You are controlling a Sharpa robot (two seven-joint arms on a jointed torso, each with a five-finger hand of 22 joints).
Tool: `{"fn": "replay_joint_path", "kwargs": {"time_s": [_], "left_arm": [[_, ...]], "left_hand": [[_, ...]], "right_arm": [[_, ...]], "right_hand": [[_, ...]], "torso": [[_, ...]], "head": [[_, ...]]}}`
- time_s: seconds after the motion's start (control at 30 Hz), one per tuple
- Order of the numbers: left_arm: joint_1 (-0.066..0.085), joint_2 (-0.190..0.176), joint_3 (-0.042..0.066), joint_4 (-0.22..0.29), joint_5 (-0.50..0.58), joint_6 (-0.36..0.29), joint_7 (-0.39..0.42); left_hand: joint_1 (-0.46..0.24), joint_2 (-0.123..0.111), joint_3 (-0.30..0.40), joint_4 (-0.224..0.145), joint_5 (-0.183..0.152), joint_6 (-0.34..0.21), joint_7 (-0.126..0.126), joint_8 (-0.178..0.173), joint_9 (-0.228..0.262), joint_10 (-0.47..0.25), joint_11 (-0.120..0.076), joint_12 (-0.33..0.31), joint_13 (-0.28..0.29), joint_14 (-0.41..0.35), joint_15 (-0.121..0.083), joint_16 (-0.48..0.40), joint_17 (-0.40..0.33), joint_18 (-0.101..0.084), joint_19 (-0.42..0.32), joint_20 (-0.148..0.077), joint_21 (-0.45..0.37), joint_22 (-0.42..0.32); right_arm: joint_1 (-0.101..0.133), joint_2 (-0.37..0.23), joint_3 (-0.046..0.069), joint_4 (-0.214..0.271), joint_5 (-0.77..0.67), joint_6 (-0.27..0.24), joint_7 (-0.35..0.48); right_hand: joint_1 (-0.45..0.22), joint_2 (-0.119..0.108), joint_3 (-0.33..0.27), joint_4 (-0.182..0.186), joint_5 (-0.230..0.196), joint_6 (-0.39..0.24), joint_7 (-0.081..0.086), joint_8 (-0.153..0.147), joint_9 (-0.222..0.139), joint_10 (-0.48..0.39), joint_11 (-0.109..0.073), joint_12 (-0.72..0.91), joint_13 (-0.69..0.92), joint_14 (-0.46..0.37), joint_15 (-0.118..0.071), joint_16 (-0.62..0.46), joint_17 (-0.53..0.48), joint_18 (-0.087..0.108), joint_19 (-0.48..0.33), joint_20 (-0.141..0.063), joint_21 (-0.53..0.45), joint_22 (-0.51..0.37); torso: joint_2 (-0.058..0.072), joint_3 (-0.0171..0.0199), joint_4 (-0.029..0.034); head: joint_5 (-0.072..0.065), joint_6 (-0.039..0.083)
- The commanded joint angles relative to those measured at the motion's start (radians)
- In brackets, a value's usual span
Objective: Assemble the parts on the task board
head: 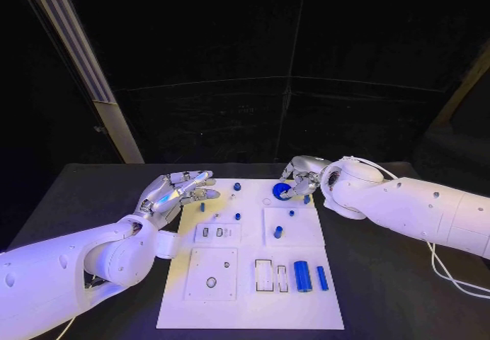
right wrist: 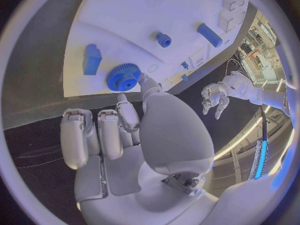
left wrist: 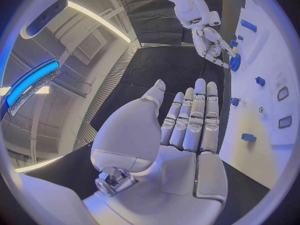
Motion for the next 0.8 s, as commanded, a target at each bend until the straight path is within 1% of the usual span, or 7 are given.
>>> {"fn": "replay_joint_path", "kwargs": {"time_s": [0.03, 0.1, 0.17, 0.5, 0.8], "left_arm": [[0.001, 0.000, 0.001, 0.000, -0.001, 0.014, 0.002], [0.001, 0.000, 0.001, 0.000, -0.001, 0.015, 0.002], [0.001, 0.000, 0.001, 0.000, -0.001, 0.015, 0.002], [0.001, 0.000, 0.000, -0.001, -0.001, 0.017, 0.001], [0.001, 0.000, 0.000, -0.002, -0.001, 0.019, 0.000]], "left_hand": [[-0.002, 0.012, -0.001, -0.006, 0.004, -0.006, 0.012, -0.004, -0.001, -0.007, 0.001, -0.006, -0.001, -0.005, 0.004, -0.006, 0.002, 0.007, 0.002, 0.003, -0.006, -0.001], [-0.002, 0.012, -0.001, -0.006, 0.004, -0.006, 0.012, -0.004, -0.001, -0.007, 0.001, -0.006, -0.001, -0.005, 0.004, -0.006, 0.002, 0.007, 0.002, 0.003, -0.006, -0.001], [-0.002, 0.012, -0.001, -0.006, 0.004, -0.006, 0.012, -0.004, -0.001, -0.007, 0.001, -0.006, -0.001, -0.005, 0.004, -0.006, 0.002, 0.007, 0.002, 0.003, -0.006, -0.001], [-0.002, 0.012, -0.001, -0.006, 0.004, -0.006, 0.012, -0.004, -0.001, -0.007, 0.001, -0.006, -0.001, -0.005, 0.004, -0.006, 0.002, 0.007, 0.002, 0.003, -0.006, -0.001], [-0.002, 0.013, 0.000, -0.006, 0.004, -0.006, 0.013, -0.004, -0.001, -0.007, 0.001, -0.007, -0.001, -0.005, 0.005, -0.007, 0.002, 0.007, 0.002, 0.003, -0.007, -0.002]], "right_arm": [[0.002, 0.002, 0.001, -0.002, -0.018, 0.032, 0.000], [0.002, 0.004, 0.001, -0.006, -0.021, 0.035, 0.000], [0.002, 0.005, 0.000, -0.010, -0.026, 0.037, -0.001], [0.002, 0.011, 0.000, -0.028, -0.035, 0.046, 0.006], [0.002, 0.019, 0.000, -0.033, -0.035, 0.056, 0.017]], "right_hand": [[0.010, 0.002, 0.004, 0.003, 0.007, 0.008, -0.001, 0.005, 0.002, 0.006, -0.001, 0.007, 0.005, 0.055, 0.002, 0.005, 0.008, -0.006, 0.034, 0.003, 0.006, 0.159], [0.015, 0.005, 0.006, -0.001, 0.021, 0.014, -0.003, 0.010, 0.002, 0.007, -0.002, 0.011, 0.011, 0.055, 0.001, 0.005, 0.009, -0.006, 0.034, 0.002, 0.006, 0.159], [0.016, 0.007, 0.007, -0.001, 0.025, 0.015, -0.004, 0.011, 0.002, 0.008, -0.003, 0.013, 0.013, 0.055, 0.001, 0.005, 0.009, -0.006, 0.034, 0.002, 0.006, 0.160], [0.018, 0.015, 0.011, -0.002, 0.034, 0.021, -0.005, 0.015, 0.002, 0.011, -0.004, 0.019, 0.020, 0.055, 0.000, 0.006, 0.011, -0.007, 0.036, 0.001, 0.007, 0.163], [0.020, 0.025, 0.015, -0.005, 0.040, 0.034, -0.008, 0.023, 0.003, 0.018, -0.006, 0.030, 0.033, 0.056, -0.002, 0.008, 0.015, -0.007, 0.038, -0.001, 0.008, 0.166]], "torso": [[0.000, -0.0007, -0.0010], [0.000, -0.0005, -0.0012], [0.000, -0.0003, -0.0013], [-0.001, -0.0011, 0.0008], [0.000, -0.0007, -0.0008]], "head": [[0.000, -0.002], [0.000, -0.003], [0.000, -0.004], [-0.005, -0.006], [-0.006, -0.007]]}}
